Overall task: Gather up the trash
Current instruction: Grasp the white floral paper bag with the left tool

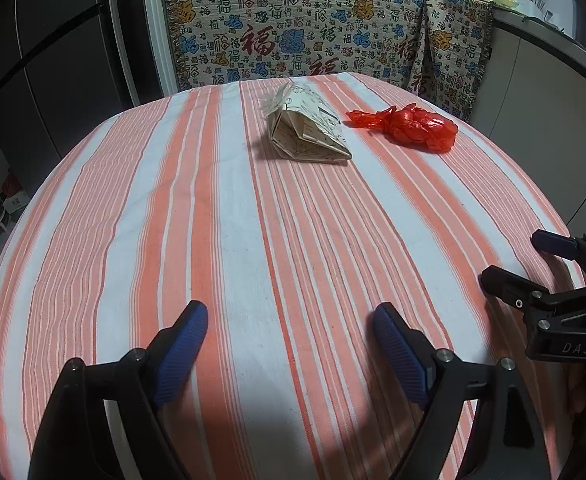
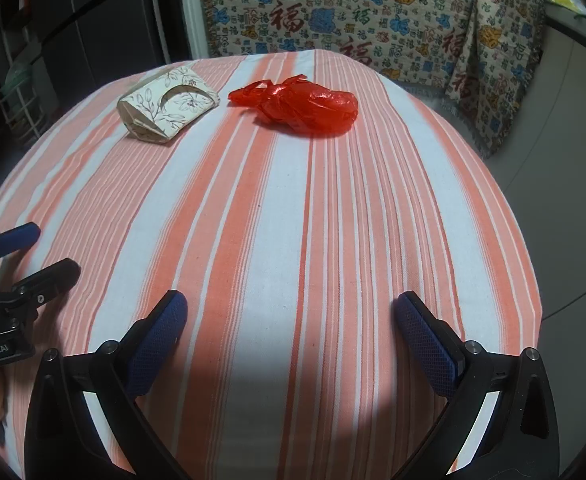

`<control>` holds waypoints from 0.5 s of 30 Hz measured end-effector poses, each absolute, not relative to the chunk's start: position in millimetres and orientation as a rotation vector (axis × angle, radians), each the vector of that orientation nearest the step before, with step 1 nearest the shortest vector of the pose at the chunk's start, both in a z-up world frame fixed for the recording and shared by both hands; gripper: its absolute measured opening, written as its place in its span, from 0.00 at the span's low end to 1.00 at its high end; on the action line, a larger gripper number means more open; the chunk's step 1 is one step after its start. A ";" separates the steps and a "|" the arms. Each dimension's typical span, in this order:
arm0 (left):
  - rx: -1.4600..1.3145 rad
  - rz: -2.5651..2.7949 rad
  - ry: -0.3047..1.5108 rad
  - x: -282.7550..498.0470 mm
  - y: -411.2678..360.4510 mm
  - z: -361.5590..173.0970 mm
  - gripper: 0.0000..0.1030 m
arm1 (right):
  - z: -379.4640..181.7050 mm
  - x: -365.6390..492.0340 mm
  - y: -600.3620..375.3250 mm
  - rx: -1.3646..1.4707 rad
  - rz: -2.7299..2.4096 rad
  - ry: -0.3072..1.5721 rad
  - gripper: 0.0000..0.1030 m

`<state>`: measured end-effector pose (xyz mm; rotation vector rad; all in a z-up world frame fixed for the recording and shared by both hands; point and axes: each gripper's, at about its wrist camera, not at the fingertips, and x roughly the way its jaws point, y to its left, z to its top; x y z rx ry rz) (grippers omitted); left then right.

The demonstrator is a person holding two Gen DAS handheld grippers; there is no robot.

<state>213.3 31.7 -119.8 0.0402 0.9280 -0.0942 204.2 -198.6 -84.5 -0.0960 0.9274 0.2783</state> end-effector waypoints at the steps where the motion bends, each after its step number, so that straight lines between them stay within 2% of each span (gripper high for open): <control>1: 0.043 -0.093 0.928 213.2 31.6 -119.6 0.85 | -84.5 204.3 -198.7 -0.095 0.279 0.928 0.99; 7: 0.058 -0.134 0.941 223.7 29.7 -119.4 0.89 | -84.6 204.0 -198.7 -0.096 0.279 0.927 0.99; 15: -0.005 -0.155 0.978 320.6 21.4 -116.0 0.89 | -84.5 203.8 -198.9 -0.096 0.280 0.927 0.99</control>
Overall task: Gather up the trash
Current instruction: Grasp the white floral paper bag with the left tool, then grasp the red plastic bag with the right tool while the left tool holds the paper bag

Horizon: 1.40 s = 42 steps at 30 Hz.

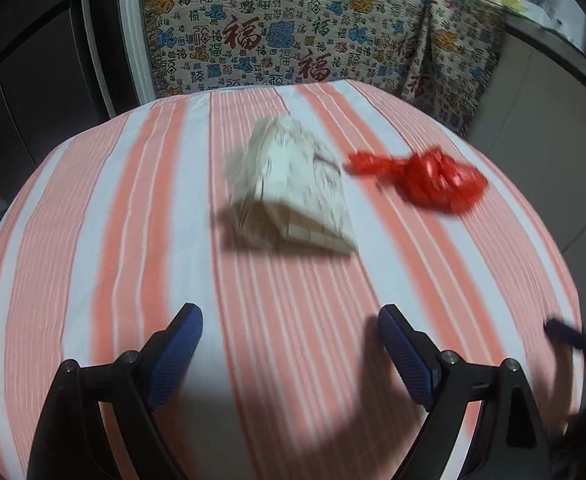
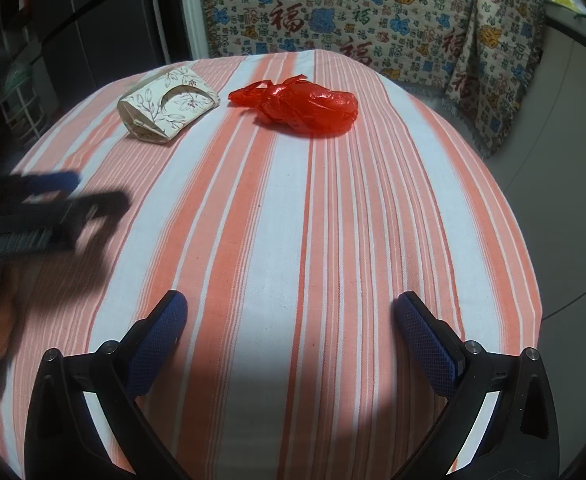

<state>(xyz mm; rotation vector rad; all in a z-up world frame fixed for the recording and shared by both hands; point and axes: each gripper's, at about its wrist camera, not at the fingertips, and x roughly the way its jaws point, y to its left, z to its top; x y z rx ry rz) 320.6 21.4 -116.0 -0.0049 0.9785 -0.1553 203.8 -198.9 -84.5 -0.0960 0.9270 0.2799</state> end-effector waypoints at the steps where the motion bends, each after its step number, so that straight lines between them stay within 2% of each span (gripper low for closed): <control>1: -0.003 -0.157 0.980 330.9 19.8 -115.5 0.89 | -84.5 204.2 -198.7 -0.096 0.280 0.927 0.99; 10: 0.019 -0.242 0.930 369.1 13.1 -107.0 0.88 | -84.5 203.6 -199.0 -0.097 0.280 0.927 0.99; 13: 0.013 -0.255 0.934 367.9 16.1 -109.3 0.50 | -84.4 203.9 -198.8 -0.097 0.281 0.927 0.99; 16: -0.035 -0.269 0.938 350.9 25.1 -104.2 0.43 | -84.0 203.4 -199.0 -0.098 0.280 0.927 0.99; 19: -0.044 -0.270 0.949 316.0 35.4 -98.9 0.42 | -83.7 203.1 -199.2 -0.096 0.282 0.927 0.99; 25: -0.005 -0.300 0.953 233.8 50.6 -97.4 0.44 | -81.0 210.0 -199.4 -0.113 0.346 0.931 1.00; 27: -0.017 -0.295 0.958 222.2 54.9 -101.7 0.56 | -76.0 226.8 -197.8 -0.176 0.374 0.916 1.00; 28: -0.018 -0.289 0.958 218.6 57.0 -104.1 0.70 | -70.6 237.8 -197.5 -0.213 0.371 0.887 1.00; 29: -0.014 -0.283 0.954 217.2 58.8 -106.3 0.80 | -65.8 247.8 -196.8 -0.234 0.388 0.867 1.00; 36: 0.111 -0.251 0.926 217.3 51.5 -119.3 0.83 | -60.5 332.4 -166.7 -0.425 0.481 0.898 0.99; 39: 0.110 -0.253 0.928 218.3 51.0 -121.1 0.86 | -69.2 345.0 -163.5 -0.415 0.495 0.925 0.98; 41: 0.108 -0.254 0.928 219.0 51.3 -121.5 0.86 | -73.0 342.4 -166.5 -0.336 0.561 0.958 0.87; 42: 0.110 -0.252 0.928 218.7 50.6 -121.6 0.86 | -74.2 336.9 -168.0 -0.310 0.582 0.967 0.69</control>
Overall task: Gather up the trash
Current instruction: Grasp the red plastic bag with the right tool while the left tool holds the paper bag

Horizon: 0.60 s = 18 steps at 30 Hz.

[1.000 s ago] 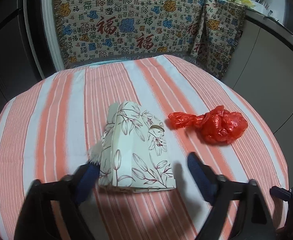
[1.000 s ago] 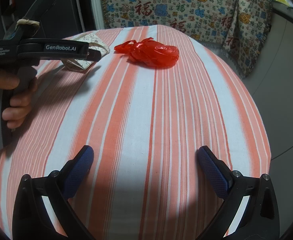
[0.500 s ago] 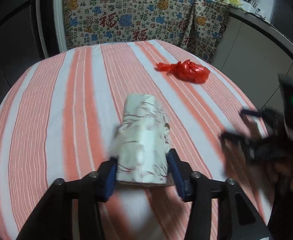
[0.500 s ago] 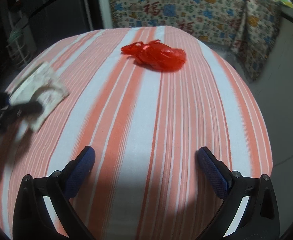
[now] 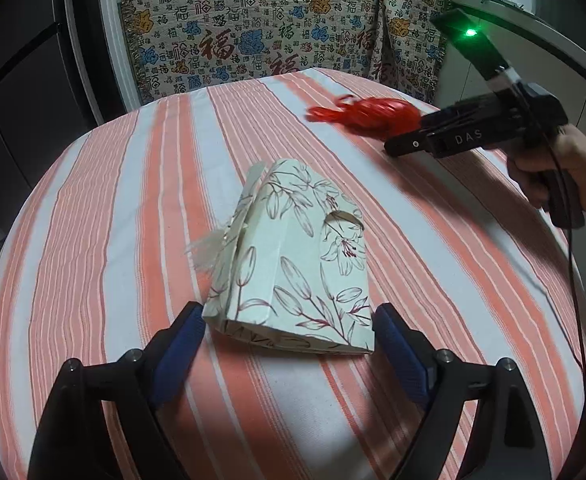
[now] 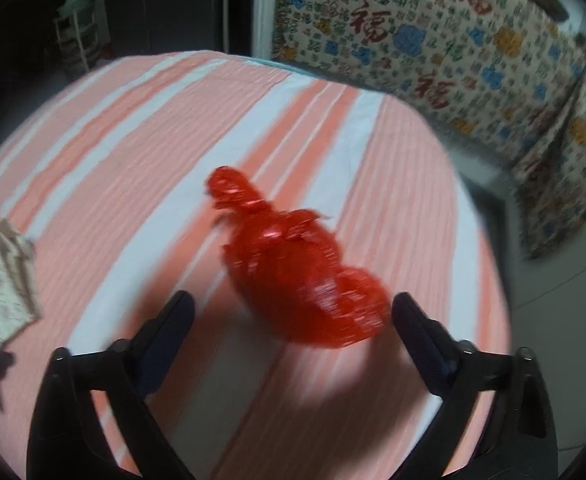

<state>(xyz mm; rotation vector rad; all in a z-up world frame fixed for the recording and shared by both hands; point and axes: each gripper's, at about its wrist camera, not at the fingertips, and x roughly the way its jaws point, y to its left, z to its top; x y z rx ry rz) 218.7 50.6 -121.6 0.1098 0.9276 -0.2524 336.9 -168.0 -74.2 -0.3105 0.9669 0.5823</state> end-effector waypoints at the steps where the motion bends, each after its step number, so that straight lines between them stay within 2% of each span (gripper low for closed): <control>1: 0.110 -0.252 0.927 218.9 50.6 -121.8 0.86 | -72.1 328.4 -169.7 -0.305 0.573 0.948 0.53; 2: 0.110 -0.252 0.927 219.0 50.5 -121.6 0.86 | -71.1 319.0 -171.8 -0.291 0.573 0.948 0.40; 3: 0.110 -0.252 0.927 219.6 50.5 -121.8 0.86 | -69.7 307.7 -174.6 -0.266 0.577 0.960 0.21; 4: 0.111 -0.251 0.926 220.1 50.5 -122.0 0.86 | -68.9 295.1 -177.7 -0.247 0.569 0.965 0.17; 11: 0.093 -0.249 0.923 217.1 55.2 -120.7 0.86 | -69.4 191.9 -187.5 -0.225 0.626 1.029 0.17; 12: 0.081 -0.254 0.921 216.0 57.6 -119.7 0.86 | -67.0 189.0 -189.6 -0.219 0.629 1.034 0.23; 13: 0.060 -0.264 0.919 215.2 60.9 -118.7 0.86 | -63.1 189.0 -192.2 -0.209 0.630 1.033 0.46; 15: 0.031 -0.289 0.918 213.2 66.3 -116.2 0.86 | -49.9 198.0 -198.8 -0.204 0.604 0.981 0.68; 18: 0.050 -0.307 0.901 209.2 68.7 -106.9 0.86 | -32.7 227.9 -200.5 -0.236 0.580 0.925 0.70</control>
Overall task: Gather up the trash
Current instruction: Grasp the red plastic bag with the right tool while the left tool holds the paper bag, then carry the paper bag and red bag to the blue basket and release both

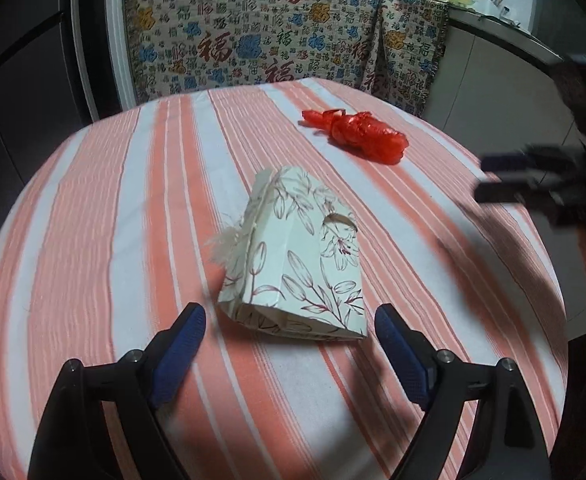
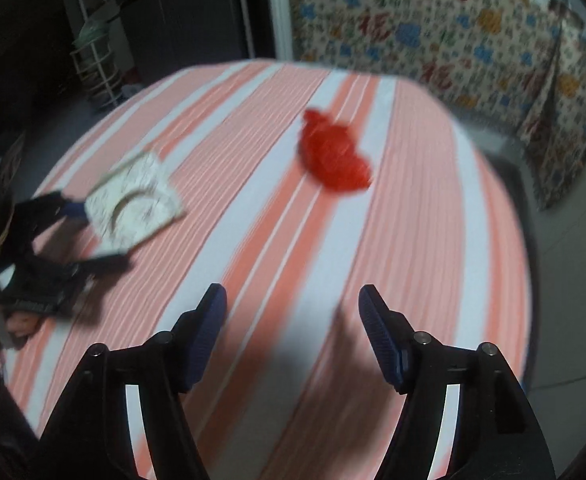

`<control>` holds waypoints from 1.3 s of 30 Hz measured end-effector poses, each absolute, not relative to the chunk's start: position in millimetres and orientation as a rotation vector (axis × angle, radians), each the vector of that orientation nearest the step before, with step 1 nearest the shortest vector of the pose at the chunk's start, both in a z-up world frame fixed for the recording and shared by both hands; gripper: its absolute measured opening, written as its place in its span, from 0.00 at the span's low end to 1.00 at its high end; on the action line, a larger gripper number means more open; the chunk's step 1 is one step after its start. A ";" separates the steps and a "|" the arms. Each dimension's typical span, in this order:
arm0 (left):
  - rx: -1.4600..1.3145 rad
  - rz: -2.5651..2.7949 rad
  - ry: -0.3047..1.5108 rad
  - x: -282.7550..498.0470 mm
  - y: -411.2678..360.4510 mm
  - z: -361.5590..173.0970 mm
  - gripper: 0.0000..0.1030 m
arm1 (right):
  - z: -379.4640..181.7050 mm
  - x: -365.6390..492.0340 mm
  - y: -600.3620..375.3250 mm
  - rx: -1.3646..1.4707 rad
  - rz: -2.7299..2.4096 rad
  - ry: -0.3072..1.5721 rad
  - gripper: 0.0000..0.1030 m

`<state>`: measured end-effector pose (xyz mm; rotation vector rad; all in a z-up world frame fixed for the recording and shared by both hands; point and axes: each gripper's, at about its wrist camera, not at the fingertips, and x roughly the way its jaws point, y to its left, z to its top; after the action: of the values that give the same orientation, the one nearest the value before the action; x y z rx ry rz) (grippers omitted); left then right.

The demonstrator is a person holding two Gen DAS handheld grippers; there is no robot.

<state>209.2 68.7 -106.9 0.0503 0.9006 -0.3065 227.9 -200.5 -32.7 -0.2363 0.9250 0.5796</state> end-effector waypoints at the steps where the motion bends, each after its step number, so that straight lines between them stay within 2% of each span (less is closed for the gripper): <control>1: 0.057 -0.318 0.886 208.5 69.1 -101.4 0.86 | -30.6 240.3 -198.1 -0.244 0.588 0.930 0.72; 11: 0.024 -0.436 0.980 255.9 71.2 -93.4 0.85 | -44.2 329.5 -140.5 -0.374 0.593 1.034 0.72; 12: 0.017 -0.446 0.994 258.0 71.6 -94.9 0.85 | -48.8 331.8 -139.3 -0.374 0.595 1.054 0.68; 13: 0.019 -0.448 1.004 259.9 70.2 -96.0 0.75 | -54.0 335.4 -137.0 -0.372 0.588 1.085 0.42; 14: 0.027 -0.445 1.012 259.4 68.8 -96.8 0.47 | -56.3 334.0 -136.9 -0.374 0.562 1.092 0.26; 15: 0.027 -0.443 1.026 259.7 68.0 -97.9 0.41 | -54.8 331.8 -138.9 -0.358 0.557 1.089 0.26; 17: -0.010 -0.452 1.004 252.5 69.2 -94.6 0.38 | -51.1 323.0 -146.7 -0.308 0.571 1.098 0.24; 28: -0.021 -0.443 0.932 214.4 21.6 -66.0 0.37 | -29.7 234.3 -238.6 -0.066 0.611 1.074 0.23; 39: 0.011 -0.588 0.918 203.6 -120.2 -49.1 0.37 | -11.1 189.0 -392.0 0.236 0.457 1.010 0.23</control>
<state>203.6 -120.2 -49.1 0.0113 0.9177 -0.5875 189.0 -392.0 -11.1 0.2361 1.0099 0.4567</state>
